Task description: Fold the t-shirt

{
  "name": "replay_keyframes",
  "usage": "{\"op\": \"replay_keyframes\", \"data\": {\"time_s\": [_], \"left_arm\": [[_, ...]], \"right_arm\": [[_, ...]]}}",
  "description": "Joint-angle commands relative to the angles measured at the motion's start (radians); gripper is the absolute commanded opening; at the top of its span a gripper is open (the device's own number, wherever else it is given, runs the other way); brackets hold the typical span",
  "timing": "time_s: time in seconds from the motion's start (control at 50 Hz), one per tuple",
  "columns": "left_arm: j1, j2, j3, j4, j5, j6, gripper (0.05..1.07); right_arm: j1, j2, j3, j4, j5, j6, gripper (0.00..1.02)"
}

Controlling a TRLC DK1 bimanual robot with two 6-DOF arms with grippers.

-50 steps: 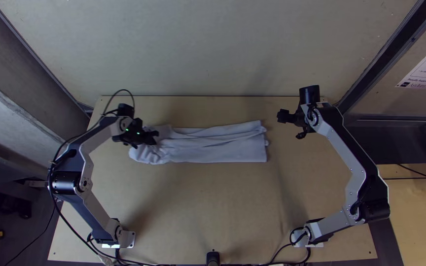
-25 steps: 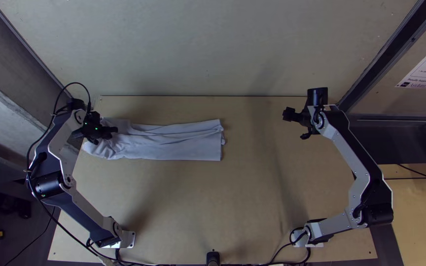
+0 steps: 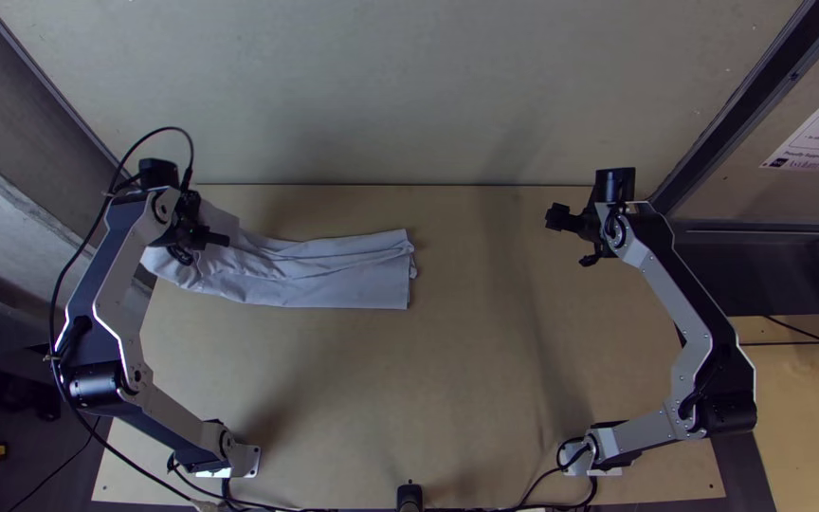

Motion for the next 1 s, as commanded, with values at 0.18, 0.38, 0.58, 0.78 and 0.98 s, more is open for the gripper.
{"op": "replay_keyframes", "data": {"time_s": [0.18,0.38,0.58,0.78,0.98], "left_arm": [[-0.177,-0.044,0.109,-0.111,-0.124,-0.021,0.08],[-0.327,0.007,0.142,-0.189,-0.242,-0.112,0.08],[-0.479,0.134,0.261,-0.352,-0.307,-0.251,0.08],[-0.577,0.249,0.320,-0.380,-0.348,-0.316,0.08],[-0.660,0.374,0.414,-0.441,-0.362,-0.378,0.08]], "right_arm": [[-0.020,-0.032,-0.024,0.008,-0.002,-0.010,0.99],[-0.029,-0.045,-0.038,0.008,-0.002,-0.008,0.99],[-0.033,-0.061,-0.070,0.008,-0.002,-0.008,0.98],[-0.035,-0.079,-0.107,0.008,-0.004,-0.004,0.99],[-0.040,-0.090,-0.125,0.008,-0.002,-0.002,0.99]]}}
